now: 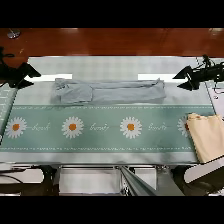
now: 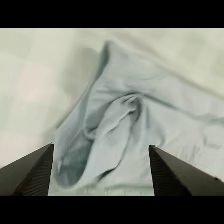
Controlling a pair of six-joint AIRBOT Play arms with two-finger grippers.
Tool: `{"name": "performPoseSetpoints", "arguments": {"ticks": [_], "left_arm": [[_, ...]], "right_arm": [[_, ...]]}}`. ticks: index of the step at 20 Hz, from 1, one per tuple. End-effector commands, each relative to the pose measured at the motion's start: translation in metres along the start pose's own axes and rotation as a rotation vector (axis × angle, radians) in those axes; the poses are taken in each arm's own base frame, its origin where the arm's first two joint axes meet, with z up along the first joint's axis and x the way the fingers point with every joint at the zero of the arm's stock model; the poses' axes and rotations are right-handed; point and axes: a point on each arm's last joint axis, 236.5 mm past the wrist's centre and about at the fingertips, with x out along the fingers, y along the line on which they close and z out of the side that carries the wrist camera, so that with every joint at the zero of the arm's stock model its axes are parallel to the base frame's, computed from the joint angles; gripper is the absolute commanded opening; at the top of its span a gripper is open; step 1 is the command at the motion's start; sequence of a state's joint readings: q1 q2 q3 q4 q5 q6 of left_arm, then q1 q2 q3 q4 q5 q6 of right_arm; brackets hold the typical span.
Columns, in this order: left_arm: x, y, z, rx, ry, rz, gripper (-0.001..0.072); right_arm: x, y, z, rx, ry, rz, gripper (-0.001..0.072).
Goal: Fold the shirts.
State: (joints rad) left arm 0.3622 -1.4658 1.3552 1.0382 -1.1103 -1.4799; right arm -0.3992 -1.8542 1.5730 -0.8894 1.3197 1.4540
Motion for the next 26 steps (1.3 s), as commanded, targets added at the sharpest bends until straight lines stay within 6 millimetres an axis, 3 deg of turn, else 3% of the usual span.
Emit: {"name": "performPoseSetpoints", "arguments": {"ticks": [1, 5, 9, 10, 11, 12, 13, 15, 19, 23, 26], "left_arm": [[-0.031, -0.047, -0.007, 0.111, -0.253, -0.016, 0.0700], [-0.018, -0.115, -0.078, 0.269, -0.111, -0.107, 0.0700], [0.008, -0.160, -0.125, 0.352, 0.007, -0.180, 0.0700], [0.016, -0.168, -0.133, 0.352, 0.028, -0.198, 0.0699], [0.025, -0.174, -0.138, 0.355, 0.048, -0.208, 0.0696], [0.032, -0.180, -0.144, 0.361, 0.072, -0.214, 0.0544], [0.037, -0.185, -0.150, 0.405, 0.094, -0.221, 0.0053], [0.041, -0.207, -0.157, 0.474, 0.102, -0.272, 0.0022], [0.064, -0.242, -0.162, 0.495, 0.034, -0.311, 0.0021], [0.114, -0.262, -0.201, 0.568, 0.081, -0.259, 0.0018], [0.148, -0.305, -0.248, 0.579, 0.192, -0.290, 0.0019]], "right_arm": [[0.026, -0.015, -0.023, 0.024, 0.072, -0.041, 0.0626], [0.066, 0.023, -0.037, 0.020, 0.141, 0.087, 0.0626], [0.094, 0.046, -0.054, -0.037, 0.187, 0.088, 0.0625], [0.096, 0.053, -0.055, -0.055, 0.185, 0.089, 0.0559], [0.095, 0.060, -0.053, -0.082, 0.183, 0.088, 0.0265], [0.086, 0.072, -0.051, -0.125, 0.187, 0.109, 0.0031], [0.073, 0.085, -0.052, -0.180, 0.191, 0.134, 0.0032], [0.038, 0.100, -0.062, -0.315, 0.191, 0.106, 0.0032], [-0.043, 0.070, -0.079, -0.423, 0.024, -0.230, 0.0032], [-0.099, 0.095, -0.151, -0.473, -0.118, -0.196, 0.0032], [-0.126, 0.109, -0.184, -0.464, -0.211, -0.155, 0.0032]]}}
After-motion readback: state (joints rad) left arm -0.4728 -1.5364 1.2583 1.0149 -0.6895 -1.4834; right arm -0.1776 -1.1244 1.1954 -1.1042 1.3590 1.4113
